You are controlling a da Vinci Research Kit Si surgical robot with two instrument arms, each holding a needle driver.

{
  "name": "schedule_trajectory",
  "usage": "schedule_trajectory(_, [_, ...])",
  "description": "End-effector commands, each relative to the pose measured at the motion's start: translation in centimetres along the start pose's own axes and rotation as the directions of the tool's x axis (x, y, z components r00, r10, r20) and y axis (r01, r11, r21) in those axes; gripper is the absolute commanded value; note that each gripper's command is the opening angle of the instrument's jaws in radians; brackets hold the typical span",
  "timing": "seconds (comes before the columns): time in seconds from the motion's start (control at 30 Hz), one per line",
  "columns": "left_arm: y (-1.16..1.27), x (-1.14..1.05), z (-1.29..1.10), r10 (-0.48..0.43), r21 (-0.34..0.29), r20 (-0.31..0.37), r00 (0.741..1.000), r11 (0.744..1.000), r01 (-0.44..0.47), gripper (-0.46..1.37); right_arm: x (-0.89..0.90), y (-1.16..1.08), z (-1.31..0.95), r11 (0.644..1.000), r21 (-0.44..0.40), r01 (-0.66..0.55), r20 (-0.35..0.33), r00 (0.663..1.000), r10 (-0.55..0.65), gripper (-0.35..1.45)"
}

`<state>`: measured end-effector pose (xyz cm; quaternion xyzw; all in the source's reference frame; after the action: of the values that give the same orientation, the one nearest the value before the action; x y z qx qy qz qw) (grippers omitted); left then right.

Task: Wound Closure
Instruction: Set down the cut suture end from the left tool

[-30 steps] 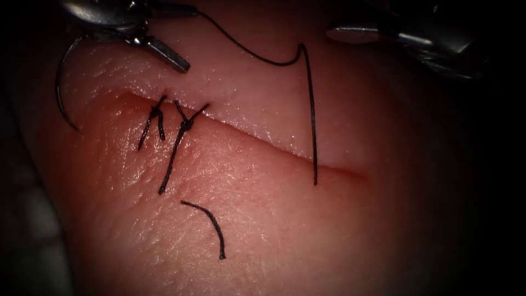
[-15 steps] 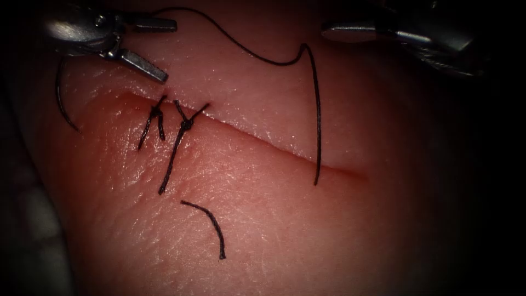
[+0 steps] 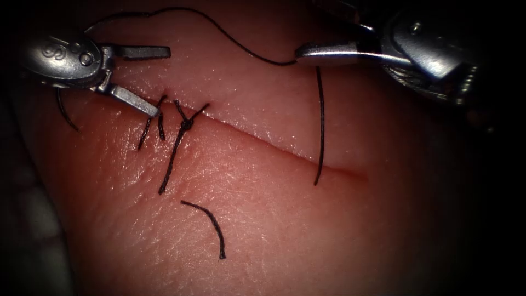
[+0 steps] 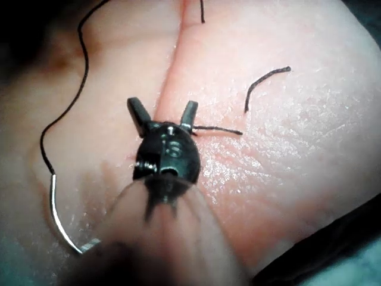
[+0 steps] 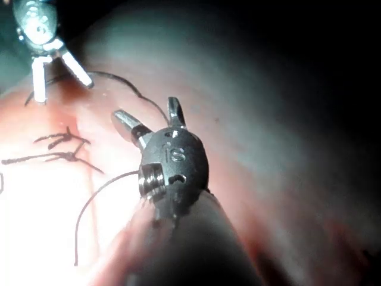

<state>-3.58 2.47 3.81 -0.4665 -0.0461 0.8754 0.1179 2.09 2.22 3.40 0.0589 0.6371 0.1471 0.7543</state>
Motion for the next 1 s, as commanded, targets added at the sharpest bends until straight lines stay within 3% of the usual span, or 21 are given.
schedule_trajectory(0.03, [0.02,0.01,-0.01,0.013,0.010,0.004,1.000,1.000,-0.013,0.57,-0.03,-0.02,0.00,1.000,0.021,0.006,0.003,1.000,-0.006,1.04])
schedule_trajectory(0.23, [0.24,0.16,-0.09,0.126,0.025,0.014,0.992,0.992,-0.127,0.66,-0.22,-0.19,0.03,0.993,0.097,0.071,0.053,0.996,-0.077,1.02])
schedule_trajectory(0.47, [0.56,0.21,-0.14,0.207,0.049,0.031,0.978,0.977,-0.208,0.74,-0.25,-0.22,0.04,0.987,0.102,0.123,0.048,0.991,-0.128,1.07])
schedule_trajectory(0.7, [0.81,0.17,-0.08,0.240,0.072,0.049,0.970,0.967,-0.243,0.77,-0.27,-0.24,0.04,0.975,0.120,0.189,0.051,0.979,-0.196,1.13])
schedule_trajectory(1.0, [0.99,0.08,0.02,0.252,0.092,0.061,0.966,0.962,-0.257,0.74,-0.46,-0.27,0.05,0.960,0.166,0.227,0.094,0.965,-0.245,1.06])
